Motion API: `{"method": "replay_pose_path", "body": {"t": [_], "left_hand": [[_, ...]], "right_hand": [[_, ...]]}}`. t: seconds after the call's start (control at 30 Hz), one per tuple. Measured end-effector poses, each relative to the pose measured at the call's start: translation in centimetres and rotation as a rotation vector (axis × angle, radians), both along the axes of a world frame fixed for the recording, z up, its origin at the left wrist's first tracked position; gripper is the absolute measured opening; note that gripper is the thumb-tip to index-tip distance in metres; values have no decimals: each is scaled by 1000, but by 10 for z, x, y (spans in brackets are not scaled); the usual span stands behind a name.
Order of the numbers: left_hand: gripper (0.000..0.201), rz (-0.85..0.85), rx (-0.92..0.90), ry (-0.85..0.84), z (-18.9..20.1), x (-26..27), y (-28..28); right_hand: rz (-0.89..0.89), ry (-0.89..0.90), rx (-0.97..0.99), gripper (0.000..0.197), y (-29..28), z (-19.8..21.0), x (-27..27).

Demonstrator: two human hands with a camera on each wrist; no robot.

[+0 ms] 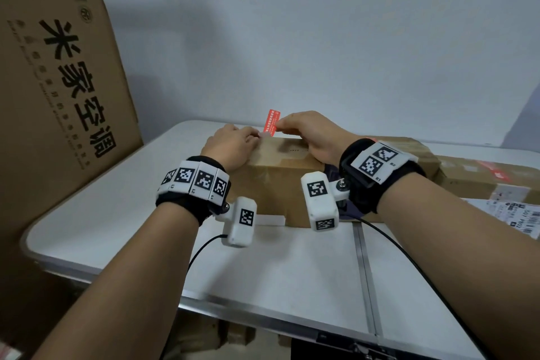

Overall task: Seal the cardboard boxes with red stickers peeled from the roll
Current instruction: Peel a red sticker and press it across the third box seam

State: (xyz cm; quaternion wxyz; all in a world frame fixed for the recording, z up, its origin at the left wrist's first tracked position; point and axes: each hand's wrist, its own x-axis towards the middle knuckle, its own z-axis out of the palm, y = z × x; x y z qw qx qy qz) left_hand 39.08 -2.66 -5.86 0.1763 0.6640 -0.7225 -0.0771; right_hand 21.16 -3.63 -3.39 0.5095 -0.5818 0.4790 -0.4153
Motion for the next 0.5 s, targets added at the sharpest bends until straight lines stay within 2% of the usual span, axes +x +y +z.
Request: {"method": "replay_pose_path", "body": {"t": [0.1,0.13,0.2,0.3,0.4,0.5], "left_hand": [[34,-36,-143,-91,1,-5,0],[31,-82,-194,-54,2,-7,0],[22,-162,-247,47,2,-8,3],[14,-211,-287,219,3,-4,10],[14,-192,-267,338,4,-1,17],[19,-244,-202,386,4,0,18]], "right_hand": [[-1,118,-15,12,2,5,-1],[0,139,-10,8,3,6,-1],[-6,157,3,16,1,5,-4],[-10,121,10,12,0,2,-5],[-20,114,7,20,-2,-1,-4],[-45,134,3,39,-2,-3,-4]]}}
